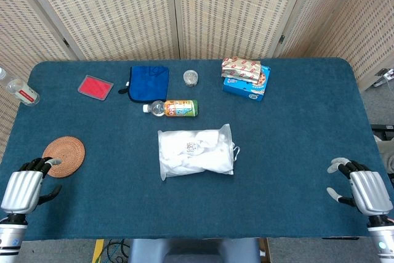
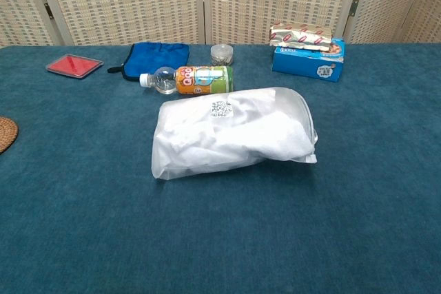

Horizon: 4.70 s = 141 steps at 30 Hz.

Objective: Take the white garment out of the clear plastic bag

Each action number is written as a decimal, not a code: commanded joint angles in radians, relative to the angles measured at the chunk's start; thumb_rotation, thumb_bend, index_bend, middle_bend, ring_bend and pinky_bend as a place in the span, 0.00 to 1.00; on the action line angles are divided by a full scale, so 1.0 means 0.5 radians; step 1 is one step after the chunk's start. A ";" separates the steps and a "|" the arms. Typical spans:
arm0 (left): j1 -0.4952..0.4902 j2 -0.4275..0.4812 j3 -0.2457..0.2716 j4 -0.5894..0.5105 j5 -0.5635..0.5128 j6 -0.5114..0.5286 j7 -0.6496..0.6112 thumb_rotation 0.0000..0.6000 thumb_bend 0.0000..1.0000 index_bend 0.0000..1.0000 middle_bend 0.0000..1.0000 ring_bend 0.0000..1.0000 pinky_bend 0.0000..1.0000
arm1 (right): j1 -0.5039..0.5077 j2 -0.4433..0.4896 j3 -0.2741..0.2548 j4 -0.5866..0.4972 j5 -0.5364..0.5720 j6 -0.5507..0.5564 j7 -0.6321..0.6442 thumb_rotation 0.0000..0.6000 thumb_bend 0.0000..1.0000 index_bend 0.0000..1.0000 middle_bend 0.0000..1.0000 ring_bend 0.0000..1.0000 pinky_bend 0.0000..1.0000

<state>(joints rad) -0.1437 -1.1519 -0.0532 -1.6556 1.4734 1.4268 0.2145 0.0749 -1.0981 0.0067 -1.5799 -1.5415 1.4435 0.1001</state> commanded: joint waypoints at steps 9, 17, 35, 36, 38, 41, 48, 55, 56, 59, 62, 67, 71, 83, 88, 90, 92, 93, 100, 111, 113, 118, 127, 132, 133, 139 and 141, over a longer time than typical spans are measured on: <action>-0.037 0.019 -0.029 -0.068 0.017 0.000 -0.013 1.00 0.25 0.30 0.24 0.26 0.35 | -0.008 0.018 0.013 -0.023 -0.013 0.032 0.050 1.00 0.13 0.44 0.32 0.32 0.43; -0.142 0.053 -0.075 -0.274 0.040 -0.092 -0.004 1.00 0.11 0.16 0.19 0.24 0.36 | 0.019 0.028 0.044 -0.023 -0.004 0.017 0.093 1.00 0.13 0.44 0.32 0.32 0.43; -0.771 -0.219 -0.379 -0.464 -0.423 -0.736 0.352 1.00 0.00 0.00 0.00 0.04 0.27 | 0.060 0.069 0.052 -0.067 -0.022 -0.021 0.072 1.00 0.13 0.44 0.32 0.32 0.43; -0.818 -0.240 -0.396 -0.454 -0.470 -0.782 0.366 1.00 0.00 0.00 0.00 0.04 0.26 | 0.060 0.071 0.051 -0.066 -0.022 -0.022 0.075 1.00 0.13 0.44 0.32 0.32 0.43; -0.884 -0.267 -0.417 -0.441 -0.540 -0.843 0.392 1.00 0.00 0.00 0.00 0.02 0.23 | 0.058 0.072 0.047 -0.063 -0.020 -0.024 0.080 1.00 0.13 0.44 0.32 0.32 0.43; -0.987 -0.313 -0.445 -0.414 -0.641 -0.911 0.449 1.00 0.00 0.00 0.00 0.01 0.22 | 0.056 0.069 0.044 -0.052 -0.015 -0.028 0.092 1.00 0.13 0.44 0.32 0.32 0.43; -1.198 -0.437 -0.476 -0.349 -0.893 -0.998 0.596 1.00 0.00 0.00 0.00 0.00 0.18 | 0.070 0.049 0.042 -0.022 -0.014 -0.051 0.116 1.00 0.13 0.44 0.32 0.32 0.43; -1.400 -0.534 -0.485 -0.279 -1.099 -1.104 0.639 1.00 0.00 0.00 0.00 0.00 0.13 | 0.079 0.041 0.039 -0.017 -0.024 -0.058 0.124 1.00 0.13 0.44 0.32 0.32 0.43; -1.424 -0.547 -0.484 -0.269 -1.125 -1.110 0.648 1.00 0.00 0.00 0.00 0.00 0.12 | 0.080 0.041 0.039 -0.016 -0.023 -0.059 0.125 1.00 0.13 0.44 0.32 0.32 0.43; -1.500 -0.588 -0.473 -0.227 -1.213 -1.135 0.673 1.00 0.00 0.00 0.00 0.00 0.10 | 0.080 0.043 0.037 -0.015 -0.020 -0.062 0.129 1.00 0.13 0.44 0.32 0.32 0.43; -1.567 -0.625 -0.458 -0.176 -1.296 -1.163 0.682 1.00 0.00 0.00 0.00 0.00 0.10 | 0.079 0.047 0.035 -0.016 -0.020 -0.062 0.131 1.00 0.13 0.44 0.32 0.32 0.43; -1.656 -0.617 -0.414 -0.145 -1.423 -1.262 0.662 1.00 0.00 0.00 0.00 0.00 0.08 | 0.078 0.059 0.030 -0.022 -0.020 -0.064 0.130 1.00 0.13 0.44 0.33 0.32 0.43; -1.718 -0.585 -0.371 -0.157 -1.507 -1.322 0.653 1.00 0.00 0.00 0.00 0.00 0.07 | 0.083 0.057 0.032 -0.021 -0.012 -0.076 0.132 1.00 0.13 0.44 0.33 0.32 0.43; -1.918 -0.632 -0.258 -0.071 -1.727 -1.312 0.705 1.00 0.00 0.00 0.00 0.00 0.01 | 0.096 0.051 0.026 -0.046 -0.018 -0.091 0.109 1.00 0.13 0.44 0.34 0.32 0.43; -1.981 -0.687 -0.261 0.010 -1.839 -1.268 0.688 1.00 0.00 0.00 0.00 0.00 0.00 | 0.096 0.039 0.017 -0.041 -0.015 -0.105 0.106 1.00 0.13 0.44 0.34 0.32 0.43; -1.998 -0.703 -0.264 0.039 -1.871 -1.273 0.671 1.00 0.00 0.00 0.00 0.00 0.00 | 0.096 0.036 0.014 -0.039 -0.013 -0.108 0.106 1.00 0.13 0.44 0.34 0.32 0.43; -2.025 -0.717 -0.248 0.075 -1.898 -1.295 0.676 1.00 0.00 0.00 0.00 0.00 0.00 | 0.096 0.035 0.013 -0.039 -0.011 -0.109 0.107 1.00 0.13 0.44 0.34 0.32 0.43; -2.037 -0.724 -0.240 0.089 -1.907 -1.300 0.682 1.00 0.00 0.00 0.00 0.00 0.00 | 0.095 0.035 0.013 -0.039 -0.011 -0.109 0.107 1.00 0.13 0.44 0.34 0.32 0.43; -2.082 -0.764 -0.201 0.139 -1.914 -1.322 0.674 1.00 0.00 0.00 0.00 0.00 0.00 | 0.094 0.027 0.006 -0.035 -0.007 -0.119 0.108 1.00 0.13 0.44 0.34 0.32 0.43; -2.083 -0.865 -0.128 0.284 -1.733 -1.280 0.652 1.00 0.00 0.00 0.00 0.03 0.29 | 0.106 0.016 0.005 -0.045 -0.012 -0.130 0.098 1.00 0.13 0.44 0.35 0.32 0.43; -2.074 -0.892 -0.116 0.309 -1.683 -1.255 0.648 1.00 0.00 0.00 0.00 0.08 0.35 | 0.109 0.015 0.006 -0.047 -0.010 -0.136 0.096 1.00 0.13 0.44 0.35 0.32 0.43; -2.047 -0.961 -0.086 0.369 -1.567 -1.170 0.668 1.00 0.00 0.00 0.07 0.19 0.44 | 0.119 0.010 0.010 -0.056 -0.008 -0.146 0.088 1.00 0.13 0.44 0.36 0.32 0.43; -1.973 -1.045 -0.076 0.442 -1.351 -1.025 0.663 1.00 0.00 0.14 0.25 0.33 0.54 | 0.131 0.000 0.010 -0.068 -0.006 -0.161 0.078 1.00 0.14 0.44 0.36 0.32 0.43; -1.908 -1.112 -0.071 0.500 -1.179 -0.892 0.650 1.00 0.08 0.28 0.36 0.44 0.60 | 0.134 -0.007 0.010 -0.067 0.000 -0.167 0.084 1.00 0.14 0.44 0.37 0.32 0.43; -1.895 -1.122 -0.072 0.510 -1.147 -0.873 0.639 1.00 0.10 0.30 0.39 0.46 0.61 | 0.135 -0.008 0.011 -0.066 0.001 -0.168 0.085 1.00 0.14 0.44 0.37 0.32 0.43; -1.816 -1.171 -0.080 0.569 -0.939 -0.763 0.557 1.00 0.24 0.42 0.50 0.53 0.66 | 0.145 -0.016 0.015 -0.067 0.005 -0.178 0.085 1.00 0.14 0.44 0.37 0.32 0.43; -1.791 -1.178 -0.088 0.581 -0.877 -0.734 0.526 1.00 0.27 0.45 0.53 0.55 0.68 | 0.149 -0.018 0.017 -0.072 0.005 -0.180 0.082 1.00 0.14 0.44 0.37 0.32 0.43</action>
<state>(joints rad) -1.0546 -1.7327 -0.0931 -1.3750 1.0096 1.0422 0.4947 0.1489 -1.1067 0.0148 -1.6153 -1.5390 1.3537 0.1417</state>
